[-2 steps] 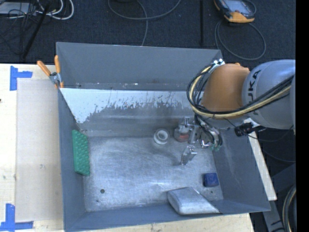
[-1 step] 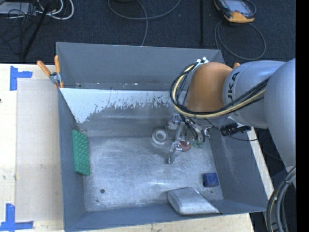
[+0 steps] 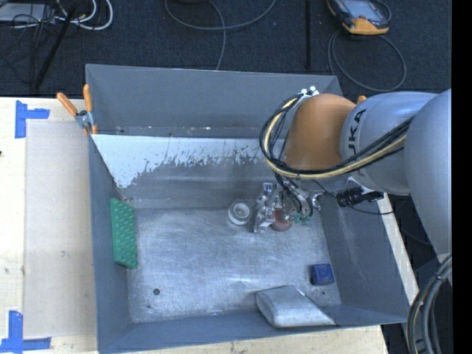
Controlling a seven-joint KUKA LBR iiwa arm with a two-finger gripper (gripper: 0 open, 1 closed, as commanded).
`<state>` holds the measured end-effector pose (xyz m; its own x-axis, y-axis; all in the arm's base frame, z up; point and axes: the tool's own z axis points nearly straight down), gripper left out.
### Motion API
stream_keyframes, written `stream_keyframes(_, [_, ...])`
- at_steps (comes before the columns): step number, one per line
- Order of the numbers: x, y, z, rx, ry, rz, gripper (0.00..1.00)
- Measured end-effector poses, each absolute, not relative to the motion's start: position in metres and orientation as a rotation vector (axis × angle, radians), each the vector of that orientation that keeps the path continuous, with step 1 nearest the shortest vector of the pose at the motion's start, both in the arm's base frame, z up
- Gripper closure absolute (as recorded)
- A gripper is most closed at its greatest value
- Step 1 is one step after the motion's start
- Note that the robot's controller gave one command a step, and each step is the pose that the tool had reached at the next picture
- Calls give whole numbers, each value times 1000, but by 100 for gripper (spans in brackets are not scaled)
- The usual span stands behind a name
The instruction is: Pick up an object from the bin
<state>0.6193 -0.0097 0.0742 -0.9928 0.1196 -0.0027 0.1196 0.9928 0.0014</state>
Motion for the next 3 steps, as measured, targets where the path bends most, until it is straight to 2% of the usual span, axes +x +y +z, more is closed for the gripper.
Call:
stream_keyframes(1, [621, -10, 166, 166, 3128, 1, 100])
stream_keyframes(2, [619, -10, 161, 167, 3136, 1, 0])
stream_keyframes(3, [616, 24, 71, 535, 3092, 0, 0])
